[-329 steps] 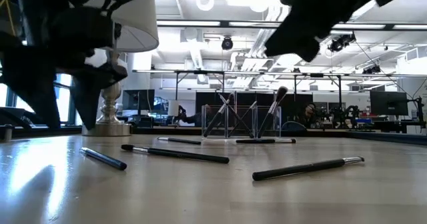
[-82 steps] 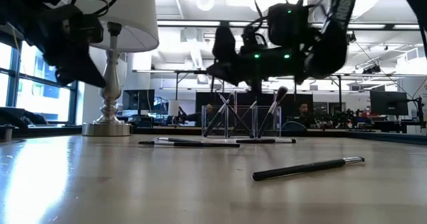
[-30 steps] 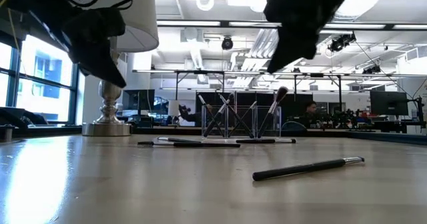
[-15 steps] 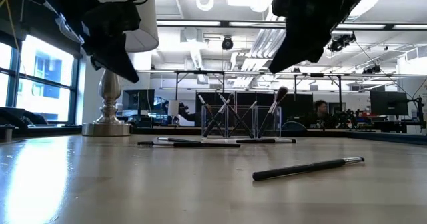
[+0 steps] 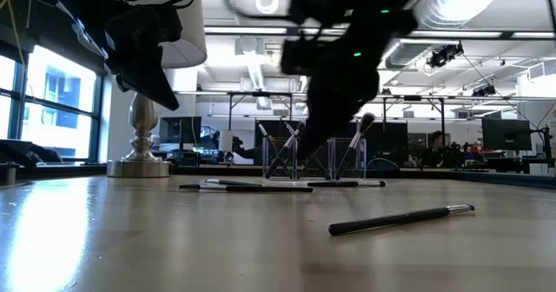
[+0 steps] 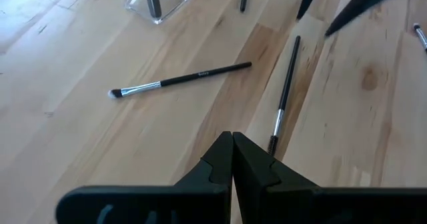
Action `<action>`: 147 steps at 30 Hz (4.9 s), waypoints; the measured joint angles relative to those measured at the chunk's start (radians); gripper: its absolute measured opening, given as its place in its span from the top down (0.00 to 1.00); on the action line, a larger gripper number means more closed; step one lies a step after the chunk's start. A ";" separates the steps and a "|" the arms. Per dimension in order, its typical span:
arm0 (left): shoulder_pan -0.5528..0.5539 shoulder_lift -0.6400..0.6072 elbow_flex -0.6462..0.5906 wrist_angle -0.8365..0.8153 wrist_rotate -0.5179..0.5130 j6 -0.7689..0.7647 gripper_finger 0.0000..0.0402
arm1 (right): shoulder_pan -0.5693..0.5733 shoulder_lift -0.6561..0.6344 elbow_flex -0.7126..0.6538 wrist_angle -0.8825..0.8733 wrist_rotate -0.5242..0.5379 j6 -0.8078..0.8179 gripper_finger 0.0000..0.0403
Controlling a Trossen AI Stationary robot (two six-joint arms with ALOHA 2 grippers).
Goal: Put items in baskets/containers
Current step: Put the lash brush into the transparent organizer
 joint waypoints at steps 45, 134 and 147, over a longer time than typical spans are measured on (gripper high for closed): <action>0.000 -0.001 -0.001 -0.091 0.024 -0.034 1.00 | 0.031 -0.016 -0.130 0.017 -0.103 0.285 1.00; -0.007 0.207 0.093 0.628 0.026 -0.013 0.39 | 0.126 -0.470 -0.445 0.412 0.191 0.497 1.00; -0.007 0.592 0.589 -0.015 0.197 0.269 0.39 | 0.252 -0.588 -0.450 -0.170 0.265 0.729 1.00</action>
